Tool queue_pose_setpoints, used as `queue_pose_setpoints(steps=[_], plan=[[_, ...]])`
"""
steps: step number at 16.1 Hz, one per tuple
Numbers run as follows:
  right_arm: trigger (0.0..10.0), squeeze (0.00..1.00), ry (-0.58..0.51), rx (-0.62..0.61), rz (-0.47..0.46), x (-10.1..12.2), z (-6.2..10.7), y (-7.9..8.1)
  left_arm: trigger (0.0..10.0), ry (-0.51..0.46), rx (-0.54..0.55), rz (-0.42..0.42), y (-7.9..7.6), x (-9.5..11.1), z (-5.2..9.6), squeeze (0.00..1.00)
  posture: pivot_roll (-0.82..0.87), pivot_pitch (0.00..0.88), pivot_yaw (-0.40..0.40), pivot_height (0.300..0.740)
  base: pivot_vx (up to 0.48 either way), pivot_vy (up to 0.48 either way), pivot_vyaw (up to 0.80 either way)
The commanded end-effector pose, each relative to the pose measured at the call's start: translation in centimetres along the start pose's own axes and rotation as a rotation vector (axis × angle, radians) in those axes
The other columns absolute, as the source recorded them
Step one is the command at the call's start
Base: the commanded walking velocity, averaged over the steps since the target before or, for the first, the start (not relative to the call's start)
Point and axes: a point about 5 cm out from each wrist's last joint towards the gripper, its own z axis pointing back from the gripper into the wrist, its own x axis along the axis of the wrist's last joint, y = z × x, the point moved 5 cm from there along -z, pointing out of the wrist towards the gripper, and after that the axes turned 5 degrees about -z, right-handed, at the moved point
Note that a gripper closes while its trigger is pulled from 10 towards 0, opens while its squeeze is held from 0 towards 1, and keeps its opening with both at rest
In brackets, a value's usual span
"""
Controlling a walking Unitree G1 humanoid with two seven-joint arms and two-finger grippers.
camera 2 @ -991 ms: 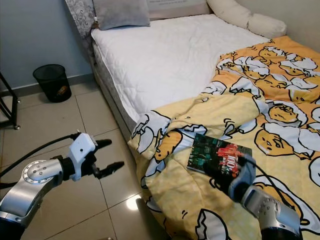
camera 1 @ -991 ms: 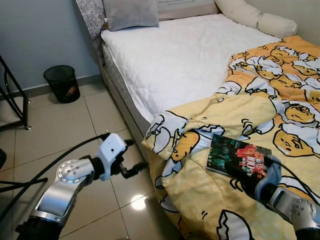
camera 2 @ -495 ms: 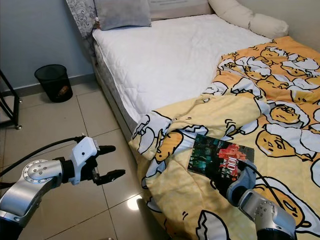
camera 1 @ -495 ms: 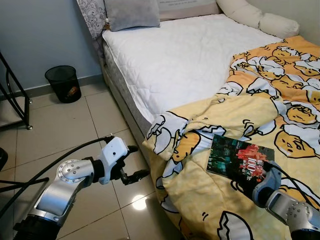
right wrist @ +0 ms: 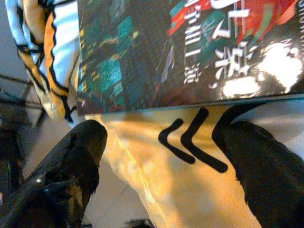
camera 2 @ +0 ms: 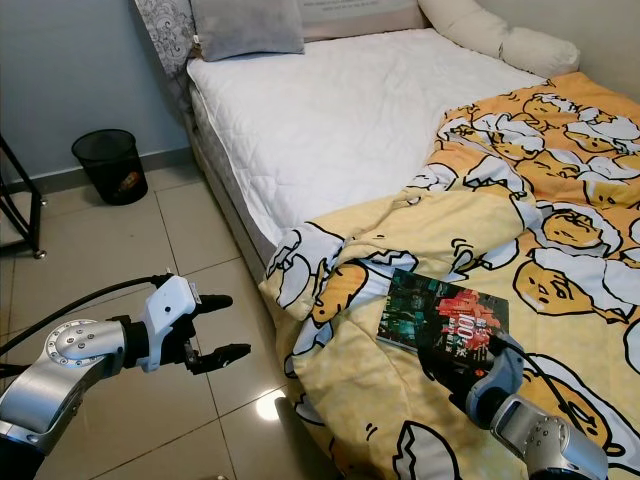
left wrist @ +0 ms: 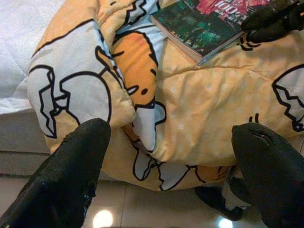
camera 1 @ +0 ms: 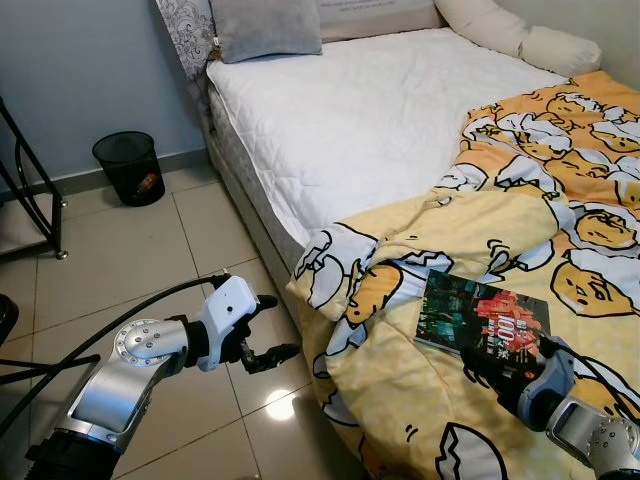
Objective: Clean up the room
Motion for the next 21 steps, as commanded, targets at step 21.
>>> queue_pose_setpoints(steps=[21], plan=[[10.0,0.0,-0.323,0.222,-0.273,4.6,-2.0,5.4,10.0,-0.01,-0.228,0.089,-1.7,2.8,1.1,0.67,-0.05,0.0,-0.004,0.74,0.0,0.0,0.0]])
